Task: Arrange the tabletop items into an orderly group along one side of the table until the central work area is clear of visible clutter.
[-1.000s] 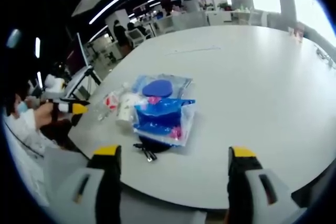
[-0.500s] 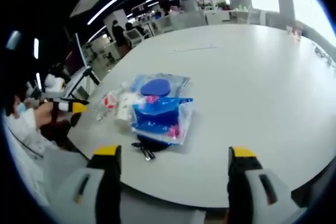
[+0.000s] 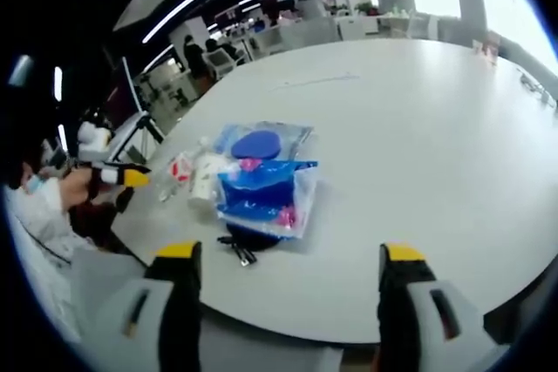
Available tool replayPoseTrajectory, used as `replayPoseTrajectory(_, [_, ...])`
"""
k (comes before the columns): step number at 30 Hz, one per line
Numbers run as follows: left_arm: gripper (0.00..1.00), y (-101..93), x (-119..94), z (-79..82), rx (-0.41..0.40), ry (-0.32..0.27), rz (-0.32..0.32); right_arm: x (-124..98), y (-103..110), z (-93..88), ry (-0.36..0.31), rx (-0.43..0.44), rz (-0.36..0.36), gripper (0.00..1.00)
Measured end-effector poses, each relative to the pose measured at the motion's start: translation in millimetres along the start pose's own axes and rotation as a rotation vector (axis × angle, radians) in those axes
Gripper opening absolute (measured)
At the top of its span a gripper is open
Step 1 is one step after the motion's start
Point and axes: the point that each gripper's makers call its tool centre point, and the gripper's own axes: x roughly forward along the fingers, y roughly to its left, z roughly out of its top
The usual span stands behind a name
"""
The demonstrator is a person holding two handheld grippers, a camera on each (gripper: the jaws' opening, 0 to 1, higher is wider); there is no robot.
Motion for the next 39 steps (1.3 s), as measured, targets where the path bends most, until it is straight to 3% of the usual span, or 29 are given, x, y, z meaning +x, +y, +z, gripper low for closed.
replayPoseTrajectory(39, [0.95, -6.1, 42, 2.9, 0.050, 0.098, -0.023, -6, -9, -9.8, 0.002, 0.054, -0.036, 0.81])
